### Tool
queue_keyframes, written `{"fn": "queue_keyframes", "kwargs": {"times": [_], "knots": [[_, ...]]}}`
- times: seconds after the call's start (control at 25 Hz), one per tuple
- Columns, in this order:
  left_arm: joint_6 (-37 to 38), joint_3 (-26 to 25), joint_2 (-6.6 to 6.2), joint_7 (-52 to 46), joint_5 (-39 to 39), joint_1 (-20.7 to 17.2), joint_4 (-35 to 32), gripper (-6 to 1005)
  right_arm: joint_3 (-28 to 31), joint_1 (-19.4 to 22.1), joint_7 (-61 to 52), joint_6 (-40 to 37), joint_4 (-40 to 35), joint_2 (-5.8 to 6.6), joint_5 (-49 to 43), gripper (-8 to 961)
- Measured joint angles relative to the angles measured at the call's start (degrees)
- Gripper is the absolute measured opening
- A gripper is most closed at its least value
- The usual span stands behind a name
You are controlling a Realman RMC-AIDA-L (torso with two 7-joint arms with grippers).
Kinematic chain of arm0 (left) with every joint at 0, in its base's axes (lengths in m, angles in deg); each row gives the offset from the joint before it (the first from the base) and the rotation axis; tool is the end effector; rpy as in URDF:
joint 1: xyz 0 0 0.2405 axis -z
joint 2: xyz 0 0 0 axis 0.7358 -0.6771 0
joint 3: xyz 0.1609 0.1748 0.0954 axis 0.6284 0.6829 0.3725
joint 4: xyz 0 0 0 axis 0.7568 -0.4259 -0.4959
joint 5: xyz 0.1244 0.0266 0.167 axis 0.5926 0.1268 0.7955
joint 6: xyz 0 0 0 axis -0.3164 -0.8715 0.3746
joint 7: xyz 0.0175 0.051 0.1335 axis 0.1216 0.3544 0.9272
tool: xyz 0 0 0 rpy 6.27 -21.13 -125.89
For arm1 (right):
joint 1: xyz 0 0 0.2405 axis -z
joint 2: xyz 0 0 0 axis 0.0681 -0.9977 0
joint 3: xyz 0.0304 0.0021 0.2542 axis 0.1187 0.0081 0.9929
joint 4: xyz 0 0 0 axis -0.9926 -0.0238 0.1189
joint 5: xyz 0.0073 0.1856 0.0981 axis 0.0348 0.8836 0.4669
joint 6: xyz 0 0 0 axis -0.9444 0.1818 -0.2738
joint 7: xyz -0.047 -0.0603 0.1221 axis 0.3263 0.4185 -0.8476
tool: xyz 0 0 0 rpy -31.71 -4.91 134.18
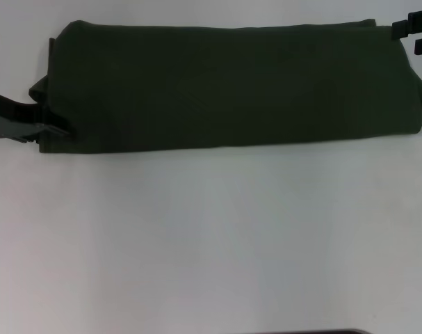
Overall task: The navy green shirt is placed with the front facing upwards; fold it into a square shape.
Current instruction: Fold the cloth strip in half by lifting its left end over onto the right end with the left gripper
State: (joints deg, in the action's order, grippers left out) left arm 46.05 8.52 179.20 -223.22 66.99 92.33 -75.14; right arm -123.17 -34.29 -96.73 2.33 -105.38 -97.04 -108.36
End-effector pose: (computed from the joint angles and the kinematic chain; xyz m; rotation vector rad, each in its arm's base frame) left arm -0.2961 0.3905 0.0356 -2.1124 -1.7954 0.1405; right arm 0.2889 0.3922 0.1281 -2.0801 1.7792 0.3521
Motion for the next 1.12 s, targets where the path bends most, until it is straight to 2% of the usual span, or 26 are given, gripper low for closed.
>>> {"fn": "queue_keyframes", "kwargs": {"times": [0.2, 0.32, 0.76, 0.84, 1.12], "knots": [[0.21, 0.28, 0.54, 0.04, 0.0, 0.22, 0.12, 557, 0.02, 0.18, 0.06, 0.0, 0.02, 0.0, 0.0, 794], [0.59, -0.01, 0.36, -0.18, 0.09, 0.13, -0.13, 552, 0.08, 0.25, 0.06, -0.41, -0.05, 0.0, 0.01, 794], [2.0, 0.31, -0.22, 0.19, 0.5, 0.17, -0.45, 337, -0.19, 1.33, 0.06, -1.3, -0.13, 0.56, -0.67, 794], [2.26, 0.31, -0.36, 0.27, 0.51, 0.22, -0.46, 105, -0.27, 1.67, 0.01, -1.3, -0.13, 0.7, -1.85, 794], [2.35, 0.31, -0.35, 0.33, 0.32, 0.25, -1.19, 4, -0.4, 2.09, -0.25, -1.57, 0.27, 0.74, -8.75, 795]]}}
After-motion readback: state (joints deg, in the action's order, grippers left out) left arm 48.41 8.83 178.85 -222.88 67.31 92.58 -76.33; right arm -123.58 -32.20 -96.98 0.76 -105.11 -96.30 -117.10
